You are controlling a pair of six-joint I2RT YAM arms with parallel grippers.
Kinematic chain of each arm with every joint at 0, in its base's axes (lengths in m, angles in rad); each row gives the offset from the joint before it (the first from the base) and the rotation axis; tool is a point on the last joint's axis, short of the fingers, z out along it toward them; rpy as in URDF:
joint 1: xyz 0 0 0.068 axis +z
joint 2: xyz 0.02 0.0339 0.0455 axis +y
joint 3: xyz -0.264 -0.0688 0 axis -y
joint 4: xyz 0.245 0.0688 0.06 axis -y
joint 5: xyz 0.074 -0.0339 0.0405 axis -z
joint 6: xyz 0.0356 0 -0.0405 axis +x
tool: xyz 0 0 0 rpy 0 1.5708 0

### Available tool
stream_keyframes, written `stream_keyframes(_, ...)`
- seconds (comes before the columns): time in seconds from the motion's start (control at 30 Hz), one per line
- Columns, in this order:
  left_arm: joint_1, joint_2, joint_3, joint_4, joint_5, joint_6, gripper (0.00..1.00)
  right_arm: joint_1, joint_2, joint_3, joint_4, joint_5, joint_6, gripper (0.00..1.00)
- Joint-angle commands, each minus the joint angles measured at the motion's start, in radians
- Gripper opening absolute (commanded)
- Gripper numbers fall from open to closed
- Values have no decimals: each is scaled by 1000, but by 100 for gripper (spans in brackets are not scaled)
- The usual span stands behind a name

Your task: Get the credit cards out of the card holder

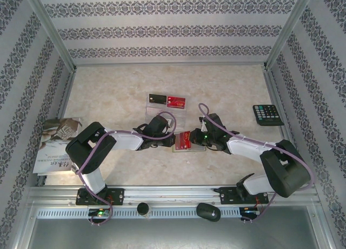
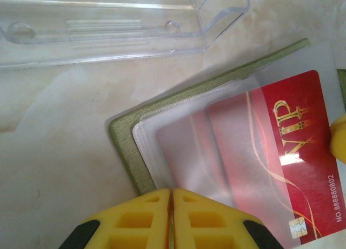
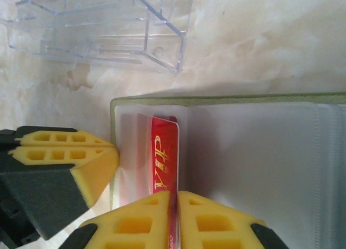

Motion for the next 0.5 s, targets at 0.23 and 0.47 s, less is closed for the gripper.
stream_keyframes(0.23, -12, 67, -6, -77, 37, 3, 10, -17, 72, 3, 4, -16, -1, 25)
stream_keyframes(0.47, -12, 71, -7, -72, 36, 1, 9, -26, 107, 6, -11, -2, -6, 26)
